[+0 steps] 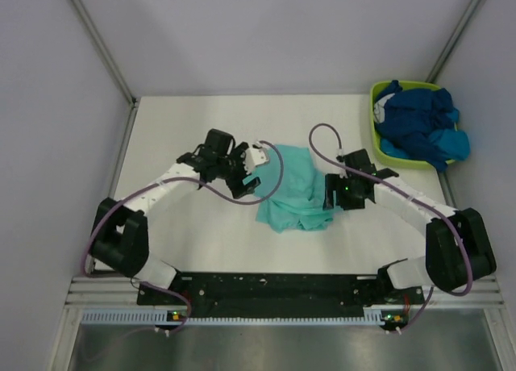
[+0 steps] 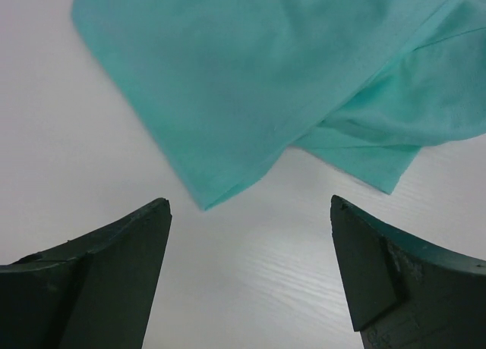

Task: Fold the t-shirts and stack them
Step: Flatten out the tshirt

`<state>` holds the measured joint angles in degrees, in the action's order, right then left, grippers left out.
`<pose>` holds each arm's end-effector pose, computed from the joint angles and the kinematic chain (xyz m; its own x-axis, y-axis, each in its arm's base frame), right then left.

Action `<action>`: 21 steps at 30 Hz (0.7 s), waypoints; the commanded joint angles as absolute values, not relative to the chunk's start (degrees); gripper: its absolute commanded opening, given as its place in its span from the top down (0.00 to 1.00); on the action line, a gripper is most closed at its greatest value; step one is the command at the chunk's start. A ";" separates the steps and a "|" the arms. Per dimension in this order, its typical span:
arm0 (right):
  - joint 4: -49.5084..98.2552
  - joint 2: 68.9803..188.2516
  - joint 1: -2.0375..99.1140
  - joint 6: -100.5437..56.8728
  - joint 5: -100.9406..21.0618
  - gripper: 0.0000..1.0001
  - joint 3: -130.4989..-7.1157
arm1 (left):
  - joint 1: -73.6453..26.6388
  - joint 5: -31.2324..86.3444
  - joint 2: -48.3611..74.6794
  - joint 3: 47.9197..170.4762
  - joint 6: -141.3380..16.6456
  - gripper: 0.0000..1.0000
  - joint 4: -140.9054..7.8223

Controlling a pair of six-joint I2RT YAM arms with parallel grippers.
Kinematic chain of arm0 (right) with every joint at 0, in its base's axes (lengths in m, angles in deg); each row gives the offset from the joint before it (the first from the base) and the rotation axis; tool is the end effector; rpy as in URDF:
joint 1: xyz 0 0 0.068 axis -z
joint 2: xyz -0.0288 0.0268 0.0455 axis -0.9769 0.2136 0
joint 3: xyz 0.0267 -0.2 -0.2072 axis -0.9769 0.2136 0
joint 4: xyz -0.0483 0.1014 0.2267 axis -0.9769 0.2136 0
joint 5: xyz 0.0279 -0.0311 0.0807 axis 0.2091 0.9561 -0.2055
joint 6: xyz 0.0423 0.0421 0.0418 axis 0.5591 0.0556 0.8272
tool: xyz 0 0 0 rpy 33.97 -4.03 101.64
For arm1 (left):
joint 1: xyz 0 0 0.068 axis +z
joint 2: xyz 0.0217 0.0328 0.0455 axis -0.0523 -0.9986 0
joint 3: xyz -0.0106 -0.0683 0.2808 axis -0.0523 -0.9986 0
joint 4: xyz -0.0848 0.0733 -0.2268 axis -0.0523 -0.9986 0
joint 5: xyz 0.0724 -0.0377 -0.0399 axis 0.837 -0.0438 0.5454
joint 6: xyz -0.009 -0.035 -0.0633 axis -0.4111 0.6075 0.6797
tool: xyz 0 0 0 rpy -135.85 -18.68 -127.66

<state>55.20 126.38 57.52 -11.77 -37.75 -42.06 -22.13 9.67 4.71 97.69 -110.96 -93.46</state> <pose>0.2462 0.0965 0.2054 -0.9006 -0.0226 -0.4341 -0.1297 0.9671 0.2189 0.2750 -0.1584 0.2596 -0.1468 0.6661 -0.7313 0.9226 0.3588 0.1416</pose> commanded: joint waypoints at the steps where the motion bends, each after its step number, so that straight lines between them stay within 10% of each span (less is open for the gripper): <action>1: 49.90 120.76 56.84 -2.91 -46.53 0.32 -33.10 | -28.37 11.28 -2.29 99.87 -120.05 0.09 -85.71; 6: 43.47 118.20 56.83 1.05 -52.51 0.32 -25.88 | -29.43 18.40 -12.49 105.57 -122.35 0.08 -84.55; 11: 42.15 121.45 56.84 -0.08 -54.35 0.53 -26.04 | -29.52 20.79 -17.16 106.73 -125.95 0.12 -85.43; 13: 42.23 122.24 56.92 -0.87 -54.19 0.71 -27.44 | -29.52 21.40 -17.78 106.73 -125.87 0.30 -86.13; 16: 43.28 121.46 57.62 -1.93 -53.13 1.00 -30.69 | -29.61 21.93 -16.73 107.69 -123.60 0.97 -88.24; 21: 53.10 117.77 61.75 -8.42 -48.14 1.00 -44.02 | -27.33 23.94 -8.05 115.85 -114.38 1.00 -100.17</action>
<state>48.79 122.08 58.94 -2.91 -52.33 -31.63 -29.52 22.08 -17.39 107.94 -121.39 -92.13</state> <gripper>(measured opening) 0.014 0.013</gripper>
